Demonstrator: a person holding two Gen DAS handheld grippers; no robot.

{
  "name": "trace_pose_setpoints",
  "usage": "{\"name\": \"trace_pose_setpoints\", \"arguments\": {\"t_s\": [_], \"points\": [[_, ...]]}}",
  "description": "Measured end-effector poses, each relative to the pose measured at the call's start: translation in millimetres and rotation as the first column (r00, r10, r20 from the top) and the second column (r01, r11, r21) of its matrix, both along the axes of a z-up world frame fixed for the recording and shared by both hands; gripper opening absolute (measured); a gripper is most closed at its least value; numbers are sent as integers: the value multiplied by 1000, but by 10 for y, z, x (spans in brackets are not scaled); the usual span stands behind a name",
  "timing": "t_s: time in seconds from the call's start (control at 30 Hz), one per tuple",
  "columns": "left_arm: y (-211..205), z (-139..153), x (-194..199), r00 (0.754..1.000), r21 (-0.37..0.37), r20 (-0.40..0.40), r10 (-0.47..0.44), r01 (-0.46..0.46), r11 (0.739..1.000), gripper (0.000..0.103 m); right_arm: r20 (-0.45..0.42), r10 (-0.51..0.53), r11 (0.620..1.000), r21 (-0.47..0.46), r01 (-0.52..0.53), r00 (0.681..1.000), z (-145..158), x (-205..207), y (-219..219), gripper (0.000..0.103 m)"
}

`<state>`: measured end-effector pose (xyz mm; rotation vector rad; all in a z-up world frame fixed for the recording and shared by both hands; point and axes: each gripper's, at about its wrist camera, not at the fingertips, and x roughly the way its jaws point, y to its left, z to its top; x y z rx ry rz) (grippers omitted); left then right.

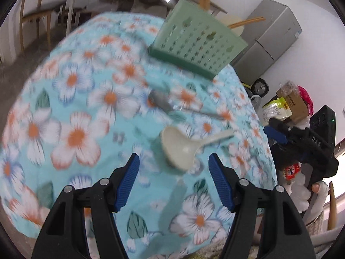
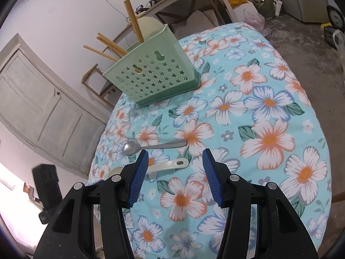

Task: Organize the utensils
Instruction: 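Grasp the white ladle handle with the left tool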

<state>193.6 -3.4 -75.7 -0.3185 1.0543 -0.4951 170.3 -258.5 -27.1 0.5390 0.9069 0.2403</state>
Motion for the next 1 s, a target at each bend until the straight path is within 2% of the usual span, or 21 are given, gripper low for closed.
{"name": "trace_pose_setpoints", "arguments": {"t_s": [0.13, 0.33, 0.43, 0.47, 0.53, 0.6, 0.63, 0.7, 0.73, 0.8, 0.87, 1.0], "points": [[43, -157, 66, 999, -89, -37, 19, -22, 996, 63, -10, 9, 1000, 4, -9, 1000, -41, 17, 26, 51], [98, -282, 223, 997, -186, -57, 49, -59, 981, 50, -22, 13, 1000, 10, -12, 1000, -86, 42, 27, 51], [129, -302, 264, 997, -293, -63, 39, -56, 954, 48, -32, 16, 1000, 12, -16, 999, -115, 66, 20, 51], [133, -320, 266, 997, -305, -70, 39, -58, 951, 48, -35, 16, 1000, 13, -16, 999, -122, 76, 16, 51], [102, -363, 280, 996, -272, -84, 37, -59, 960, 47, -37, 17, 1000, 16, -16, 999, -129, 88, 5, 51], [62, -361, 276, 997, -235, -72, 40, -56, 970, 41, -38, 15, 1000, 14, -15, 999, -127, 103, -2, 51], [32, -344, 269, 997, -205, -60, 38, -49, 978, 41, -39, 15, 1000, 13, -15, 999, -125, 108, -1, 51], [-25, -316, 243, 999, -123, -27, 37, -40, 992, 29, -38, 13, 1000, 8, -13, 999, -118, 115, 3, 51], [-69, -301, 221, 999, -69, -2, 33, -33, 997, 26, -36, 12, 1000, 7, -12, 999, -112, 117, 5, 51], [-113, -288, 190, 999, -15, 34, 26, -25, 1000, 19, -35, 10, 1000, 3, -10, 999, -104, 116, 8, 51], [-107, -294, 195, 999, -10, 41, 32, -31, 999, 10, -32, 11, 1000, -5, -11, 999, -94, 114, 13, 50], [-18, -312, 202, 998, -45, 45, 52, -50, 998, 8, -23, 12, 1000, -18, -13, 1000, -62, 114, 14, 50]]}}
